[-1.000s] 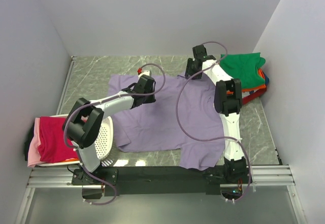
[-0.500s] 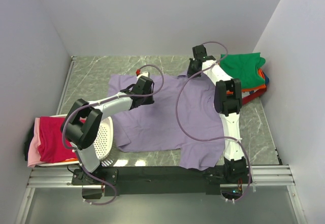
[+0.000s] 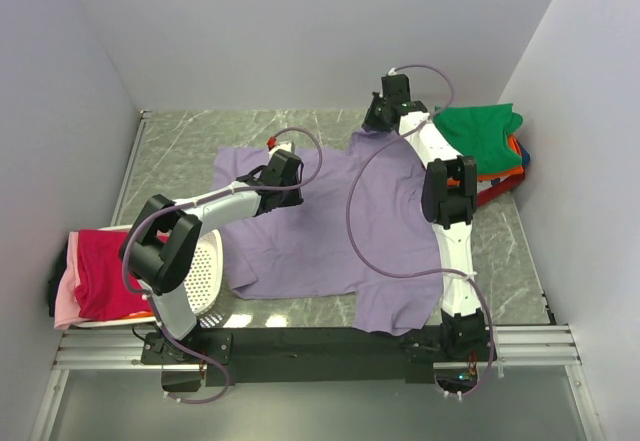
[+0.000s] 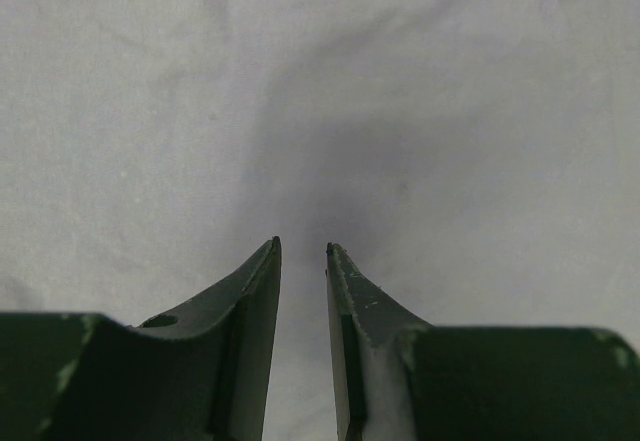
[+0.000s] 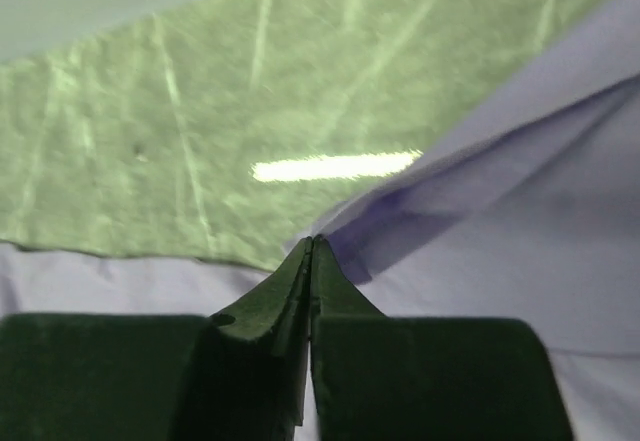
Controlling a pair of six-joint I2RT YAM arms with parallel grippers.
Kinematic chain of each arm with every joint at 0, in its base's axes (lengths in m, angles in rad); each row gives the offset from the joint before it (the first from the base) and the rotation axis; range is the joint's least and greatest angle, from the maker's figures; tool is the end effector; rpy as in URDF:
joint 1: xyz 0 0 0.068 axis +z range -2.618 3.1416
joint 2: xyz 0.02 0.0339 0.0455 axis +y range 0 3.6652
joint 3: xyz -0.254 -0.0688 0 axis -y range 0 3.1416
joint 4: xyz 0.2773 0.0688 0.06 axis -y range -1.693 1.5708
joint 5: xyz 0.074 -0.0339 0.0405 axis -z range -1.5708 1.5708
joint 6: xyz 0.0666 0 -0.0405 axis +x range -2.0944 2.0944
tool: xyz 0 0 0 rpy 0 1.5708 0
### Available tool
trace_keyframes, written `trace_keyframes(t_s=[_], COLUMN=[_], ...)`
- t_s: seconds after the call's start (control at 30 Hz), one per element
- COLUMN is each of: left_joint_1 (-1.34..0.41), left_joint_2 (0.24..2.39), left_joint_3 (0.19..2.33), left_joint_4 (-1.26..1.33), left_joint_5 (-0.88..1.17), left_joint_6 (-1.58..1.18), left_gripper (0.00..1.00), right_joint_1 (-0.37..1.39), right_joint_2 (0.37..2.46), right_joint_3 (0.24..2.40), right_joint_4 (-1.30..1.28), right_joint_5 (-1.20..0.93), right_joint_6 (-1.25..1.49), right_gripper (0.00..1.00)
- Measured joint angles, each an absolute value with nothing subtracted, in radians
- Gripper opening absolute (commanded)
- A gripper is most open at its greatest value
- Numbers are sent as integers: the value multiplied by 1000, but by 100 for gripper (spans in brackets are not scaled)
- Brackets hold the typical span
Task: Fold and stack the t-shirts
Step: Flatten the tshirt out
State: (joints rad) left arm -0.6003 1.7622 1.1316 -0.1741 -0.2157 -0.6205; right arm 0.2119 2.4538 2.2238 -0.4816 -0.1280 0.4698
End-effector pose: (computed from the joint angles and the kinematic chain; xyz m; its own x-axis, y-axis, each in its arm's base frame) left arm 0.3580 -0.2278 0.1476 -0.7334 -0.1862 -0.6538 0.0036 0.9607 -0.2776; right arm 0.5907 0.1358 0.1785 -0.7065 0.3073 -0.6375 0.0188 0.9086 0.4172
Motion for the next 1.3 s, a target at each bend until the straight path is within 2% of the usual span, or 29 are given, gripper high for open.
trace_keyframes(t_s=[0.03,0.07,0.1,0.17,0.27,0.37,0.47,0.73,0.9,1.03,1.3], left_joint_1=[-599,-599,-599,-598,-598,-598,-598,-598,-604,-617,-667], left_joint_2=[1762,1762,1762,1763,1763,1763,1762,1766,1816,1859,1917], left_joint_3=[1132,1132,1132,1132,1132,1126,1116,1120,1230,1337,1383], left_joint_4=[-177,-180,-184,-189,-194,-192,-194,-188,-185,-163,-131], left_joint_5=[-216,-216,-215,-215,-215,-215,-215,-202,-173,-148,-101], left_joint_6=[-620,-621,-620,-620,-621,-621,-621,-619,-591,-569,-569], left_gripper=[31,31,31,31,31,31,31,30,30,30,29], right_joint_1=[212,212,212,212,212,212,212,212,212,212,212], right_joint_2=[2454,2454,2454,2457,2485,2473,2419,2302,2168,2159,2254], right_joint_3=[2224,2223,2223,2230,2292,2259,2131,1996,1816,1819,1901], right_joint_4=[-461,-446,-429,-397,-369,-312,-262,-315,-312,-329,-374], right_joint_5=[-136,-144,-157,-190,-239,-259,-257,-165,-99,-75,-72], right_joint_6=[484,493,512,530,547,553,549,495,473,455,448], right_gripper=[18,39,46,57,61,63,64,63,62,57,46])
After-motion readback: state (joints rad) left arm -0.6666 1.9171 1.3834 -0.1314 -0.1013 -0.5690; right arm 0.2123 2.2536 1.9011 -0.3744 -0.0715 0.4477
